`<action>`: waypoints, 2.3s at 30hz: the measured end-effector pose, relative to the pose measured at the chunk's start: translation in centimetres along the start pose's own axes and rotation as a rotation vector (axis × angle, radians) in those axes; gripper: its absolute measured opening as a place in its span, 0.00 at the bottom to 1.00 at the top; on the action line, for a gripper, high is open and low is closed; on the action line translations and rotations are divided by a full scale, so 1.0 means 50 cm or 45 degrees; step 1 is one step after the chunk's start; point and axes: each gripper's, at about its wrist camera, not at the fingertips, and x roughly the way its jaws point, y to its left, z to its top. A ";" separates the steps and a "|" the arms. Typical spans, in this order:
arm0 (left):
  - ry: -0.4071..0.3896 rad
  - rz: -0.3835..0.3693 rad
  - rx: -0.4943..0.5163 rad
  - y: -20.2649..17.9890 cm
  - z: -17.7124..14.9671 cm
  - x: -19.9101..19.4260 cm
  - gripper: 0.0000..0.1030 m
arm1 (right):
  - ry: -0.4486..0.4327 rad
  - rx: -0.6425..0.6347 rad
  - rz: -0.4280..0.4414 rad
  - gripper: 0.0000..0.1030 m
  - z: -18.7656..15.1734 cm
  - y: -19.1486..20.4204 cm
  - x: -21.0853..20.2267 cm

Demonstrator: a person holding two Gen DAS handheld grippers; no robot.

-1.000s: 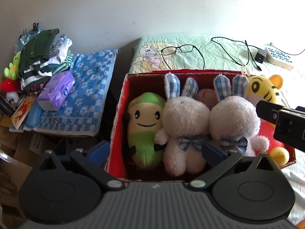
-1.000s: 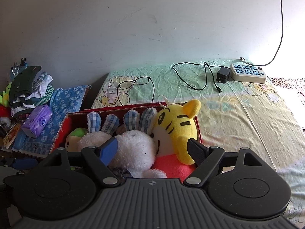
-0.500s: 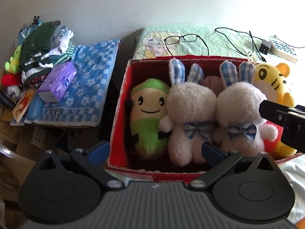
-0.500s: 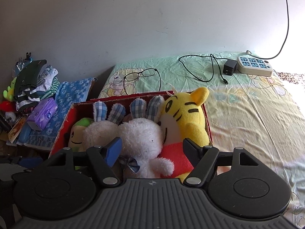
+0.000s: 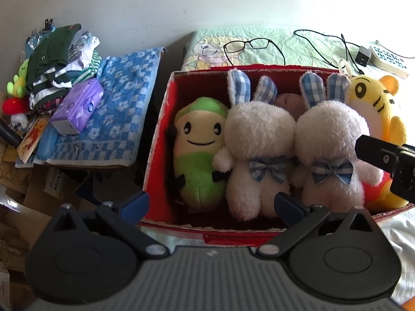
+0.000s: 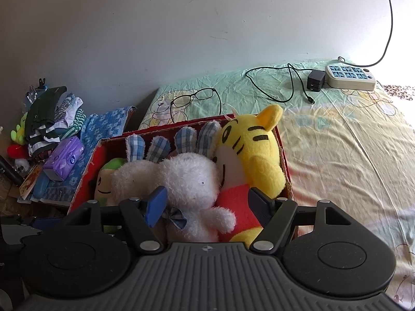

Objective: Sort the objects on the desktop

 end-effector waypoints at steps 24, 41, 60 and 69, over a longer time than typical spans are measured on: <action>0.074 -0.073 0.025 -0.056 0.009 0.009 0.99 | 0.043 0.046 -0.023 0.68 0.007 -0.051 -0.015; 0.051 -0.151 0.019 -0.030 0.069 -0.008 0.99 | 0.002 0.071 -0.045 0.69 0.055 -0.042 -0.035; 0.036 -0.101 -0.063 -0.055 0.040 -0.020 0.99 | 0.057 -0.114 -0.160 0.70 0.051 -0.057 -0.024; -0.012 -0.088 -0.054 -0.092 0.023 -0.040 0.96 | 0.090 -0.119 -0.094 0.70 0.049 -0.078 -0.041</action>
